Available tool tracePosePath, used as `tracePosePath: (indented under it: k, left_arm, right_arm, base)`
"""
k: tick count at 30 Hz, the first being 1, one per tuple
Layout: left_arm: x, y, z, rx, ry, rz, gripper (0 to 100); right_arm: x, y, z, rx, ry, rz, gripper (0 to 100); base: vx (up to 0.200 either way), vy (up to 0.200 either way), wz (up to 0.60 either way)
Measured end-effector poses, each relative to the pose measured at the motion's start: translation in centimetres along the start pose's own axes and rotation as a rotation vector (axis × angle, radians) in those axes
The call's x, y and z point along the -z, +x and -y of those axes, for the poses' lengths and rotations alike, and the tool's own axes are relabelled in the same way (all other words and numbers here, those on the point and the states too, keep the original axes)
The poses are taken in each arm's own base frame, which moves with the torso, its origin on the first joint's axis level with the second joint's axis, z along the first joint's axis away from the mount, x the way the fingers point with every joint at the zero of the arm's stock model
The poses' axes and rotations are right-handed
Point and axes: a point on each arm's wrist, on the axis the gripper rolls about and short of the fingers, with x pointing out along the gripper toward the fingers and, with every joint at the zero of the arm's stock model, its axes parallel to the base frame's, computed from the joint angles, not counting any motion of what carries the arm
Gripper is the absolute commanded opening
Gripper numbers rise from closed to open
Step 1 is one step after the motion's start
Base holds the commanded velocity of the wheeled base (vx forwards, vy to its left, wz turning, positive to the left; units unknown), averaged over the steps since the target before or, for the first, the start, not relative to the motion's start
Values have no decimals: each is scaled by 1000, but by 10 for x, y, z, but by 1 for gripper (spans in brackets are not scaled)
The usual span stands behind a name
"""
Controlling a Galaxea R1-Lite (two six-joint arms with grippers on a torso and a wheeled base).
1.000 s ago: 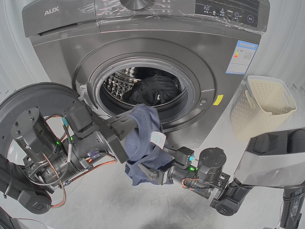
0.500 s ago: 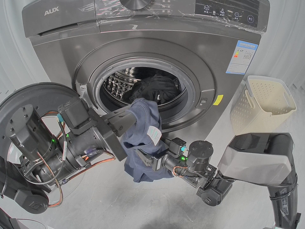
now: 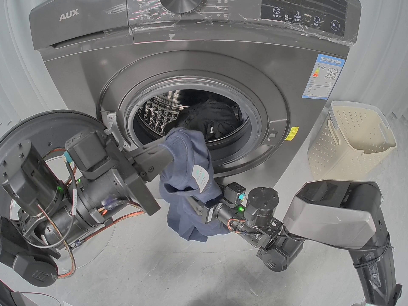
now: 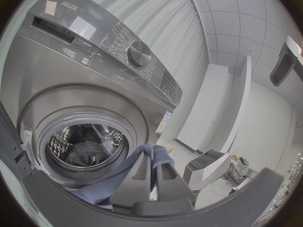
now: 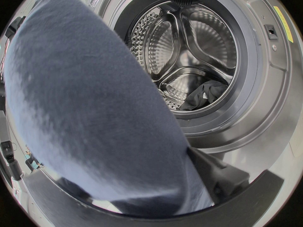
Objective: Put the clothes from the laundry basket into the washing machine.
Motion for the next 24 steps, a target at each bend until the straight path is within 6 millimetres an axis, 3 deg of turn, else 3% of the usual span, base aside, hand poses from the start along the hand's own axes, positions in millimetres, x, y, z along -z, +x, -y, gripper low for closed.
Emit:
tracePosePath:
  k: [11, 24]
  left_arm:
    - [1, -8, -12, -101, 13, -4, 0]
    - [52, -43, -26, -212, -22, -242, 0]
  right_arm:
    - [-35, -17, 10, 37, -3, 31, 0]
    - [-93, -56, 10, 65, -4, 104, 0]
  base:
    - [0, 0, 0]
    - [0, 0, 0]
